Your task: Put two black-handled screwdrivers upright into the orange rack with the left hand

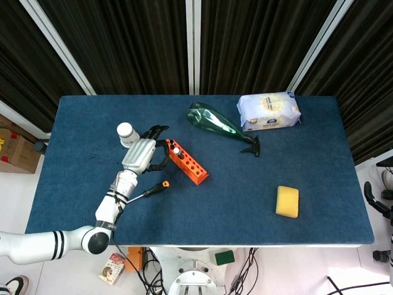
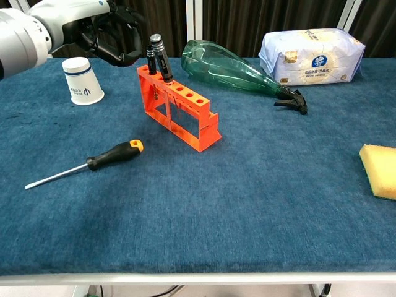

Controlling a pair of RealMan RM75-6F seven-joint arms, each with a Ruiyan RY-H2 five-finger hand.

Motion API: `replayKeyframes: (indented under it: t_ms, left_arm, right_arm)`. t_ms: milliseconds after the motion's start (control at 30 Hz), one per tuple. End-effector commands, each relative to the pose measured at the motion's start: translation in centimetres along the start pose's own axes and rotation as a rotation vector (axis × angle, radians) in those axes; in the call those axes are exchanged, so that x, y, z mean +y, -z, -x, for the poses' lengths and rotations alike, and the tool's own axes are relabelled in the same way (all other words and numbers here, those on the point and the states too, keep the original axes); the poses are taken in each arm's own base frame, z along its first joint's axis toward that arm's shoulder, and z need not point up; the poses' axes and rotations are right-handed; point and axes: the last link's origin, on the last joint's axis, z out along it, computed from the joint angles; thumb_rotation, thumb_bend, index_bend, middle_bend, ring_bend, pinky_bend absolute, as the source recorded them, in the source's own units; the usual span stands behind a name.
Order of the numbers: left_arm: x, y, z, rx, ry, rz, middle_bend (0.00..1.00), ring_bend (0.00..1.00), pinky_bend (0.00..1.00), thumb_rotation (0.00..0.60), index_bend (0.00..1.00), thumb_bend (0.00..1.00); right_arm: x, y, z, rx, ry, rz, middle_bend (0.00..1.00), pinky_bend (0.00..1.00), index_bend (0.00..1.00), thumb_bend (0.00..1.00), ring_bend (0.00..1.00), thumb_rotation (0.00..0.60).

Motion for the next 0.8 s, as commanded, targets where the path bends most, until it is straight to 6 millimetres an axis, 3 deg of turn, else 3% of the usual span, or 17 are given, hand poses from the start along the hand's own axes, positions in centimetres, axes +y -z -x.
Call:
replayKeyframes:
  t_ms: [33, 800]
  left_arm:
    - [0.4, -0.2, 0.0, -0.004, 0.005, -0.001, 0.10, 0.01, 0.15, 0.600, 0.63, 0.39]
    - [3.0, -1.4, 0.3, -0.056, 0.014, -0.049, 0.11, 0.01, 0.15, 0.600, 0.67, 0.38]
  right_arm:
    - [0.1, 0.0, 0.0, 0.000, 0.000, 0.002, 0.00, 0.00, 0.00, 0.38, 0.00, 0.600]
    - [0.6, -0.2, 0.2, -0.006, -0.007, 0.011, 0.00, 0.00, 0.00, 0.39, 0.00, 0.600]
